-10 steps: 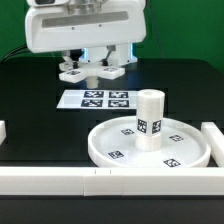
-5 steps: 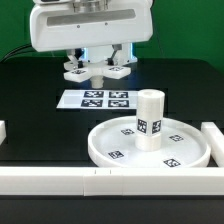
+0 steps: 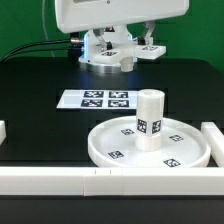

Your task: Assemble round table

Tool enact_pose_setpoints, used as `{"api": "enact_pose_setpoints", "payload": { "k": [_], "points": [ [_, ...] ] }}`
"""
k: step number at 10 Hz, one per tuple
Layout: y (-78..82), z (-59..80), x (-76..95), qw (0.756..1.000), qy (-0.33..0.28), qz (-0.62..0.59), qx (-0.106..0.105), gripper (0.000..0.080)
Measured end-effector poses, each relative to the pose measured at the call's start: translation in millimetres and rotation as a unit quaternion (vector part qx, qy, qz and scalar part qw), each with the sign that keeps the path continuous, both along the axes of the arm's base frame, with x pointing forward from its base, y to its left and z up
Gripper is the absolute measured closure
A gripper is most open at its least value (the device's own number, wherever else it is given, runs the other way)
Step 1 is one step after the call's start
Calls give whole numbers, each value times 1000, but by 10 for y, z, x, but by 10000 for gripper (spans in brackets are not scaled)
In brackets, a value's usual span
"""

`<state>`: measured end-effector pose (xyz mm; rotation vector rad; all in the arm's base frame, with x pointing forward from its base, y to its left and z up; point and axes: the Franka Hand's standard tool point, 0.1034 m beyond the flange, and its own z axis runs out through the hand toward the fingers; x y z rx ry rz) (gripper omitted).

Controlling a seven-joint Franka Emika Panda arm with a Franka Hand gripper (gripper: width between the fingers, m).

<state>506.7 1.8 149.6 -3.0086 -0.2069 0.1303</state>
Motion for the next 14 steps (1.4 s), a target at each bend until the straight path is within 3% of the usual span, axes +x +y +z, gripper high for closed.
{"api": "enact_pose_setpoints", "payload": {
  "k": [2,3,4,5,9,14],
  "points": [
    [39,-11,77,999,-28,32,-9,357],
    [170,8,174,998,-21,62,-6,357],
    [301,13,446,994,-18,103,-13,357],
    [380,-26,576,990,-14,138,-26,357],
    [354,-54,552,991,-12,134,-25,357],
    [330,-191,548,987,-41,154,-32,357]
  ]
}}
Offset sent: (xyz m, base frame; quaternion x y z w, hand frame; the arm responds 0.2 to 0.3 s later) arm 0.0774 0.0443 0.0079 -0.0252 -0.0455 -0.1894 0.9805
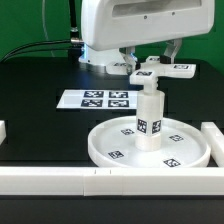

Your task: Assemble round table

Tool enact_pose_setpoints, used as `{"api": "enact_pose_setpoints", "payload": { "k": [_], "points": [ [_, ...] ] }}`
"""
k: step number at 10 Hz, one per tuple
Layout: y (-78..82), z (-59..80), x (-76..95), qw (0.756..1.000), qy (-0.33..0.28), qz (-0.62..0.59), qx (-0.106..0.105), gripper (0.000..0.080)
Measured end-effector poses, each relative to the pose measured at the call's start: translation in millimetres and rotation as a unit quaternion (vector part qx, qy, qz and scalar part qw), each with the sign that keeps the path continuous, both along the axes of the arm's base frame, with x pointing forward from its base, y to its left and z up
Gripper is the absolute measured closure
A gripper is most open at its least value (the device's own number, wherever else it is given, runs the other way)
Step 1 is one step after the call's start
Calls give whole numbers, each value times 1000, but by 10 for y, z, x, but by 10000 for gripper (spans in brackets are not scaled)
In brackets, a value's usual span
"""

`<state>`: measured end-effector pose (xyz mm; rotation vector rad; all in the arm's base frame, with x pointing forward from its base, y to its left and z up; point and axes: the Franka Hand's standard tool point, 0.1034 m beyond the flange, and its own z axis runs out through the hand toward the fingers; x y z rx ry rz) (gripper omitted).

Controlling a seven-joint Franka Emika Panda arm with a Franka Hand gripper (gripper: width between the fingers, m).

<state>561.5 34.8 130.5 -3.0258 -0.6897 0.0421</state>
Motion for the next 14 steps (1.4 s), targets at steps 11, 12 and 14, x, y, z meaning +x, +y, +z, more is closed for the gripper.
{"api": "enact_pose_setpoints", "payload": {
  "k": [11,12,14],
  "points": [
    [-6,-49,-66,1000,4,-6,0,357],
    [9,-57,-78,1000,5,-8,0,357],
    [38,-98,-88,1000,6,-8,-1,357]
  ]
}}
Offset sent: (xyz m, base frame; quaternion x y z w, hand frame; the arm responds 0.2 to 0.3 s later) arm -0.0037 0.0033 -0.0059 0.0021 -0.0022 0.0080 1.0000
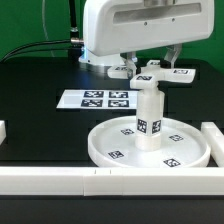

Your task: Assemble round table

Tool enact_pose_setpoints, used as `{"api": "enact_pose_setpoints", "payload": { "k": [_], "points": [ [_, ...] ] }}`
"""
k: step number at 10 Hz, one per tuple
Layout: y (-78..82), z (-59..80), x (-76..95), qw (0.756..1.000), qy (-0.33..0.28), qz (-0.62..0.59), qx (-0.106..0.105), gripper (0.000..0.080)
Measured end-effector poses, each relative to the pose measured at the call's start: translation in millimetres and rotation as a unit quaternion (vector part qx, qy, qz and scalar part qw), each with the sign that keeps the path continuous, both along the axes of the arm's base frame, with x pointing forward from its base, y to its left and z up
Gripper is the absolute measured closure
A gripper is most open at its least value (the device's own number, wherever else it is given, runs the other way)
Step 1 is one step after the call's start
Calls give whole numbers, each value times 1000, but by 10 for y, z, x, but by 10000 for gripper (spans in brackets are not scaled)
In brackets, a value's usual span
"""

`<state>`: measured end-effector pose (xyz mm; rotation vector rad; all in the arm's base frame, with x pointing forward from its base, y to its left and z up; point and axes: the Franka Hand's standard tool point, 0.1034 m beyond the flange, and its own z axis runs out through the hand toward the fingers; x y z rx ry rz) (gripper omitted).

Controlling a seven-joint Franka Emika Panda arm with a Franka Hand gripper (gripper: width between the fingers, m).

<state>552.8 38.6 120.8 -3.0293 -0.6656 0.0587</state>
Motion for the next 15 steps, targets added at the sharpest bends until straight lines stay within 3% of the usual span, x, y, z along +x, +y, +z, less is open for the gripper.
{"api": "enact_pose_setpoints", "payload": {
  "k": [4,15],
  "points": [
    [0,-109,-17,1000,5,1,-2,357],
    [-23,-107,45,1000,-5,-10,-3,357]
  ]
}}
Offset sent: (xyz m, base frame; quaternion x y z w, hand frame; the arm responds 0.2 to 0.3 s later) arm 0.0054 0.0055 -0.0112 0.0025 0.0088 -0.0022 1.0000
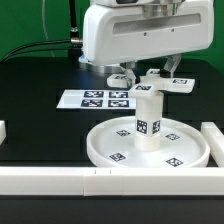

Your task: Assemble round table

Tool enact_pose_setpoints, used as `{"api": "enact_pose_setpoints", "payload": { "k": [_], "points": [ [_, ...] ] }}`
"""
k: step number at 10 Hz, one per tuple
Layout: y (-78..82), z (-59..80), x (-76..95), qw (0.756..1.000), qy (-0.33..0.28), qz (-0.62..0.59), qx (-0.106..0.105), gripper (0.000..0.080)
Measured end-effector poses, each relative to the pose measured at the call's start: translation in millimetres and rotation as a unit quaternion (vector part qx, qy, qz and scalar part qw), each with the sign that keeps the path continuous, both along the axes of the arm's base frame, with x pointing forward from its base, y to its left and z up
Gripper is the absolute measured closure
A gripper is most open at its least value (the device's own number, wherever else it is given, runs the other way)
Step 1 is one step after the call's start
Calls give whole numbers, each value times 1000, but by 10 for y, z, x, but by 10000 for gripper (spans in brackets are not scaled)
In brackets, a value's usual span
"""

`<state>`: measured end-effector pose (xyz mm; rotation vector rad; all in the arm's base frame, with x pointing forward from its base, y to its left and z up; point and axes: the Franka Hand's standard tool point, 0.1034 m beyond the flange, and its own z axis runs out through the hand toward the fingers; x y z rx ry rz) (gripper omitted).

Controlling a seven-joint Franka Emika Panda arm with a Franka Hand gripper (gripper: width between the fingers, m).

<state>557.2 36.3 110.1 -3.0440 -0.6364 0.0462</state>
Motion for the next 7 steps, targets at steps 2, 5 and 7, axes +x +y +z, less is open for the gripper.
{"api": "enact_pose_setpoints", "payload": {
  "k": [2,5,7],
  "points": [
    [-20,-2,0,999,1,-44,3,357],
    [-8,-10,28,971,2,-239,22,357],
    [16,-9,43,959,-5,-284,22,357]
  ]
}}
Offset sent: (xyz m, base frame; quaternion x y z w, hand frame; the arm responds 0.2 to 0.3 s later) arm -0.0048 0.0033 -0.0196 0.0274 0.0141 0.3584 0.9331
